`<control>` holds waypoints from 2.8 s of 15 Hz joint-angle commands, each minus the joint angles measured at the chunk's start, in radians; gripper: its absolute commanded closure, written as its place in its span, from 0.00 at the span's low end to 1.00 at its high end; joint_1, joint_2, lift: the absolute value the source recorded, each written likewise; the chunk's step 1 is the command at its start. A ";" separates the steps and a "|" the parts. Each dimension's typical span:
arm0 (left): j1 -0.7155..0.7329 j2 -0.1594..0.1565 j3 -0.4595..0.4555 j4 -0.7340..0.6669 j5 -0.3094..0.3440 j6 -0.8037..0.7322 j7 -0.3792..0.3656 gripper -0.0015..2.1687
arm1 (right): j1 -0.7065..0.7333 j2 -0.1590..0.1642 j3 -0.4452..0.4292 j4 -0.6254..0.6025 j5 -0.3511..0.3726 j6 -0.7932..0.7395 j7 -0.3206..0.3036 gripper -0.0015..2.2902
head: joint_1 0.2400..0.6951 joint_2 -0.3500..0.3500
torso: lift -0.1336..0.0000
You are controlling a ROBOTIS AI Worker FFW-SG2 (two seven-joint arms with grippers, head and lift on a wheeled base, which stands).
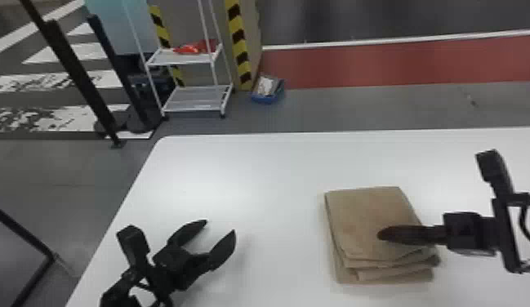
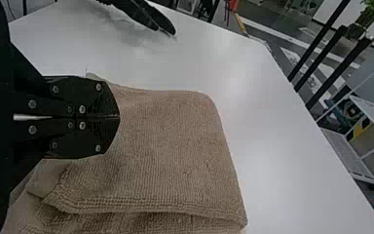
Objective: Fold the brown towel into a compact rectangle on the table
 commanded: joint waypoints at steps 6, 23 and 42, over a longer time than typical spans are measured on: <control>0.006 -0.003 0.006 0.000 0.000 -0.009 0.002 0.03 | -0.067 0.016 -0.058 0.149 -0.061 0.011 -0.065 0.93 | 1.00 0.77 | 0.07; 0.004 -0.003 0.006 -0.008 0.000 -0.009 -0.002 0.03 | -0.168 0.014 -0.136 0.314 -0.149 -0.043 -0.208 0.93 | 1.00 0.73 | 0.07; 0.458 -0.003 -0.221 -0.373 0.015 -0.549 0.393 0.03 | 0.878 0.052 -0.041 -0.526 -0.411 -1.393 -0.805 0.04 | 1.00 0.59 | 0.07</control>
